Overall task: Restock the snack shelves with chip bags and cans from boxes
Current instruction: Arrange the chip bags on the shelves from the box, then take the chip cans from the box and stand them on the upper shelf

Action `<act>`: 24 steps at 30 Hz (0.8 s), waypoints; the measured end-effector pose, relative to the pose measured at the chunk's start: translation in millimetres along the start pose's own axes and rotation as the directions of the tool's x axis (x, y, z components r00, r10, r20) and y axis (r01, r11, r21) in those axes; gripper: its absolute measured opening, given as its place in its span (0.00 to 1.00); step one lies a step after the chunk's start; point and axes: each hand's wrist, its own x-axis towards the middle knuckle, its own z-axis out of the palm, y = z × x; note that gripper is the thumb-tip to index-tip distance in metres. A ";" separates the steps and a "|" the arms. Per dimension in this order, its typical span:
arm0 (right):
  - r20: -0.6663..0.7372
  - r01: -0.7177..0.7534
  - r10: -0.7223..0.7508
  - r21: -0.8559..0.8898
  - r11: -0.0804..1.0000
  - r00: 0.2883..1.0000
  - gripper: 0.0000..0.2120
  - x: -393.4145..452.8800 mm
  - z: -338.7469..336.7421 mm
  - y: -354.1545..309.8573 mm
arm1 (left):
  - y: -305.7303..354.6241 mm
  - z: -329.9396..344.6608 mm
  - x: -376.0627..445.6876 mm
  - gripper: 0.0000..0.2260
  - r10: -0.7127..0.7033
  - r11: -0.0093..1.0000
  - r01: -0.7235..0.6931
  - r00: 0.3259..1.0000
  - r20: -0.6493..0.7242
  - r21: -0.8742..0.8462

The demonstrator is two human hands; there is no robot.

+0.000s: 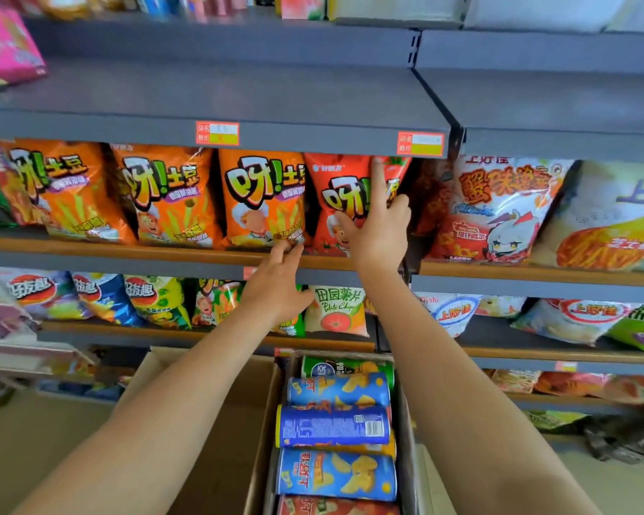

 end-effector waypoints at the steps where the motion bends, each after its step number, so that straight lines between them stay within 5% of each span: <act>1: 0.029 0.001 0.000 -0.030 1.000 1.000 0.46 3.2 1.0 -2.0 | -0.4 -0.2 -0.4 0.38 0.003 1.000 -0.003 1.000 0.010 -0.006; 5: 0.164 -0.028 0.029 -0.009 1.000 0.986 0.48 13.8 -2.2 -2.8 | -0.9 -0.3 -2.5 0.38 0.009 1.000 -0.009 1.000 0.011 0.011; 9: 0.128 -0.023 -0.011 0.263 0.965 0.992 0.50 -12.1 -25.5 2.1 | -1.6 -1.8 -10.7 0.38 0.005 1.000 -0.004 0.999 0.047 -0.003; 12: -0.079 0.029 -0.005 0.310 0.950 0.997 0.37 -60.7 -38.0 17.9 | -10.6 15.7 -40.1 0.35 0.011 0.998 -0.011 1.000 0.006 -0.068; 15: 0.177 -0.047 0.003 0.249 0.967 0.984 0.20 -122.4 -28.8 49.5 | -33.1 59.7 -77.7 0.28 -0.060 0.982 0.065 0.998 0.033 -0.178; 18: 0.659 -0.025 -0.017 0.055 0.998 0.752 0.16 -184.8 -4.1 89.2 | -59.1 111.9 -113.7 0.20 -0.207 0.928 0.260 0.955 0.212 -0.266; 21: 0.865 0.165 0.049 -0.150 0.975 0.500 0.25 -246.1 19.1 123.2 | -75.3 153.1 -153.0 0.15 -0.301 0.842 0.408 0.898 0.319 -0.353; 24: 0.871 0.355 0.043 -0.244 0.903 0.489 0.37 -278.6 33.0 141.5 | -81.6 170.9 -184.1 0.15 -0.338 0.798 0.472 0.866 0.369 -0.375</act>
